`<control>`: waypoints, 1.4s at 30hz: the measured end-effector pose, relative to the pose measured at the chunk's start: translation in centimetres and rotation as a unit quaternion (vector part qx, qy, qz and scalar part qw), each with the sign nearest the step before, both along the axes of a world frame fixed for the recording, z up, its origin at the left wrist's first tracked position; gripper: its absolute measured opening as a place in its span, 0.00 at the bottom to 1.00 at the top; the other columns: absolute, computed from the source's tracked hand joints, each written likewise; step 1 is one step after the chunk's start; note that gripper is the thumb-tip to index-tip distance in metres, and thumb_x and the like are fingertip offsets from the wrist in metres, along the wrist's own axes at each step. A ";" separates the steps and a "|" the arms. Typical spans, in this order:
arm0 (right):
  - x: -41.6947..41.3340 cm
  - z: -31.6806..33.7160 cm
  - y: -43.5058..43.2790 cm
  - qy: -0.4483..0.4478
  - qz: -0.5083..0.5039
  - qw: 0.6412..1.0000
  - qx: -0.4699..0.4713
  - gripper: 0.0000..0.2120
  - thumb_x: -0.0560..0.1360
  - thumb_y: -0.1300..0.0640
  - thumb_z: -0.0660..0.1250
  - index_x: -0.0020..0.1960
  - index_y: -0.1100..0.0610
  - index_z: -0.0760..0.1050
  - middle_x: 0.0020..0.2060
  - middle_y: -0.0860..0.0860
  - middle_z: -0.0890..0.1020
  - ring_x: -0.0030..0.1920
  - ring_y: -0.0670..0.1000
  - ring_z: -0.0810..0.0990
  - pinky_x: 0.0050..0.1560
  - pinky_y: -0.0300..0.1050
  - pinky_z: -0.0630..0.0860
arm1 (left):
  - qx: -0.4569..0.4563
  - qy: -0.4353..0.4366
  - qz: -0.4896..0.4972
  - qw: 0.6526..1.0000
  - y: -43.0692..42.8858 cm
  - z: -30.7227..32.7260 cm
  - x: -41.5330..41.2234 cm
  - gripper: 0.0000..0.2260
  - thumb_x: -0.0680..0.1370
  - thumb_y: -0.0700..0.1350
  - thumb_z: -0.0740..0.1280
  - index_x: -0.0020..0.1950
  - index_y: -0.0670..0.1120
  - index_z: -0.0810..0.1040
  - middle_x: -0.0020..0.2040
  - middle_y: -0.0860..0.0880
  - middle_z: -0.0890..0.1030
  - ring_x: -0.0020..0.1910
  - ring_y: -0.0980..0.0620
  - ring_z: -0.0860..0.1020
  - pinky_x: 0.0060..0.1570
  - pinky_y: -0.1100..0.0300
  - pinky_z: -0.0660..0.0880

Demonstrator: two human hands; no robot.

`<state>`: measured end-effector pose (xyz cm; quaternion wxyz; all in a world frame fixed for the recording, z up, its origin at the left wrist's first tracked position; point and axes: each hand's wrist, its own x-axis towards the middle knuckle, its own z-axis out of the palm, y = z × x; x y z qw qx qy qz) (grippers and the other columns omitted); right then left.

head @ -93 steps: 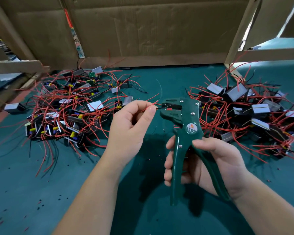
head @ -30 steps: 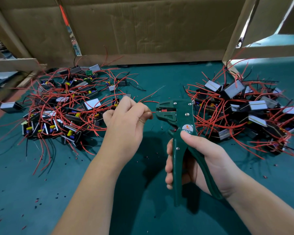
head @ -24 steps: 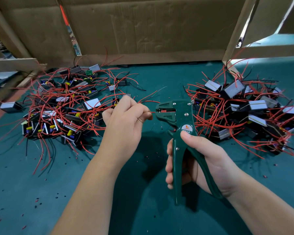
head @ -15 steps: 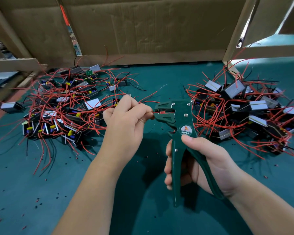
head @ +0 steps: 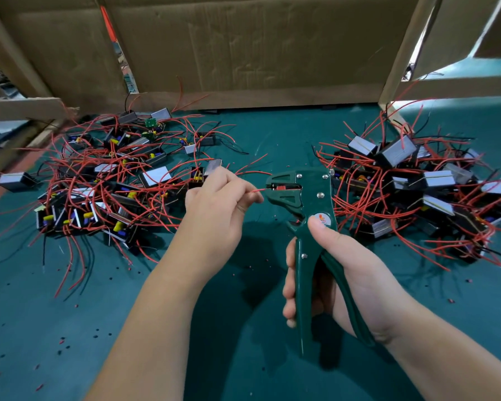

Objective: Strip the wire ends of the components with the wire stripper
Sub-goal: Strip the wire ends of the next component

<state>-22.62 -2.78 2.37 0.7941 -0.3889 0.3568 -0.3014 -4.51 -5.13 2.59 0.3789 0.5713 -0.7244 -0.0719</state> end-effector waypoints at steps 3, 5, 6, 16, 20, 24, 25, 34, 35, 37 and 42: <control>-0.2 0.0 0.2 0.007 -0.004 1.000 0.022 0.23 0.64 0.36 0.68 0.34 0.58 0.77 0.29 0.62 0.76 0.27 0.60 0.78 0.30 0.50 0.77 | 0.015 -0.023 0.000 1.000 -0.2 -0.1 0.2 0.09 0.80 0.38 0.62 0.47 0.41 0.82 0.43 0.53 0.70 0.44 0.53 0.71 0.49 0.53 0.68; -0.3 -0.1 0.4 0.011 -0.009 0.999 0.032 0.26 0.61 0.33 0.64 0.35 0.58 0.77 0.29 0.62 0.76 0.27 0.59 0.77 0.29 0.49 0.77 | 0.015 -0.045 0.002 0.999 -0.2 -0.1 0.2 0.08 0.80 0.37 0.63 0.46 0.39 0.82 0.43 0.50 0.71 0.44 0.48 0.73 0.46 0.59 0.66; -0.3 -0.2 0.5 0.014 -0.014 0.999 0.038 0.27 0.60 0.32 0.64 0.35 0.58 0.76 0.29 0.62 0.75 0.26 0.59 0.77 0.28 0.48 0.76 | 0.015 -0.054 0.002 0.998 -0.2 -0.1 0.2 0.08 0.79 0.37 0.64 0.46 0.38 0.82 0.42 0.48 0.72 0.44 0.46 0.73 0.45 0.60 0.66; -0.1 -0.5 -1.1 -0.078 -0.055 0.995 -0.015 0.20 0.62 0.46 0.68 0.44 0.62 0.78 0.41 0.64 0.80 0.37 0.63 0.81 0.41 0.57 0.79 | -0.018 0.003 0.032 0.999 -0.4 -0.7 0.0 0.15 0.81 0.45 0.59 0.49 0.39 0.83 0.41 0.44 0.74 0.44 0.47 0.73 0.47 0.58 0.69; 0.0 -0.8 -1.0 -0.115 -0.030 0.993 -0.029 0.28 0.55 0.45 0.78 0.49 0.61 0.82 0.44 0.63 0.79 0.39 0.65 0.82 0.43 0.60 0.79 | 0.027 0.239 0.069 0.968 -0.9 -0.6 0.1 0.12 0.82 0.45 0.60 0.49 0.51 0.83 0.39 0.57 0.76 0.41 0.63 0.74 0.51 0.65 0.71; 0.6 -0.8 -0.4 -0.118 0.050 0.991 -0.032 0.29 0.56 0.47 0.78 0.53 0.61 0.81 0.37 0.64 0.78 0.39 0.64 0.82 0.43 0.58 0.79 | 0.112 0.540 0.002 0.834 -0.9 -0.3 -1.0 0.13 0.81 0.43 0.59 0.46 0.48 0.84 0.37 0.50 0.78 0.37 0.55 0.78 0.43 0.60 0.78; 0.7 -0.8 -0.4 -0.117 0.059 0.991 -0.034 0.29 0.57 0.49 0.78 0.54 0.62 0.80 0.37 0.64 0.78 0.39 0.64 0.82 0.44 0.58 0.79 | 0.117 0.565 -0.002 0.817 -0.9 -0.2 -1.2 0.13 0.81 0.43 0.59 0.46 0.47 0.84 0.34 0.52 0.77 0.34 0.56 0.78 0.38 0.64 0.77; 1.2 -0.6 -0.3 -0.162 0.095 0.981 -0.059 0.27 0.63 0.59 0.71 0.61 0.65 0.75 0.37 0.65 0.80 0.39 0.62 0.81 0.45 0.56 0.78 | 0.148 0.683 -0.006 0.716 -0.3 0.3 -2.3 0.13 0.80 0.48 0.60 0.57 0.44 0.78 0.40 0.41 0.78 0.24 0.52 0.76 0.19 0.68 0.64; 1.3 -0.7 -0.2 -0.163 0.094 0.980 -0.057 0.25 0.64 0.60 0.68 0.60 0.66 0.75 0.37 0.66 0.80 0.39 0.62 0.81 0.44 0.55 0.78 | 0.139 0.681 0.000 0.719 -0.2 0.2 -2.5 0.13 0.81 0.48 0.59 0.59 0.44 0.78 0.38 0.43 0.78 0.20 0.54 0.73 0.18 0.70 0.63; 1.4 -0.9 -0.1 -0.157 0.080 0.983 -0.058 0.25 0.64 0.60 0.66 0.60 0.67 0.74 0.38 0.67 0.80 0.38 0.63 0.80 0.43 0.53 0.78 | 0.120 0.671 0.011 0.732 -0.2 -0.1 -2.8 0.14 0.81 0.48 0.59 0.60 0.42 0.78 0.36 0.45 0.77 0.19 0.56 0.71 0.18 0.71 0.61; 1.3 -1.2 -0.3 -0.128 0.002 0.987 -0.102 0.30 0.62 0.60 0.69 0.64 0.63 0.71 0.39 0.62 0.82 0.38 0.61 0.82 0.40 0.50 0.79 | 0.074 0.549 0.033 0.832 -0.5 -1.0 -2.9 0.11 0.80 0.48 0.61 0.53 0.47 0.82 0.42 0.53 0.84 0.39 0.52 0.77 0.33 0.60 0.74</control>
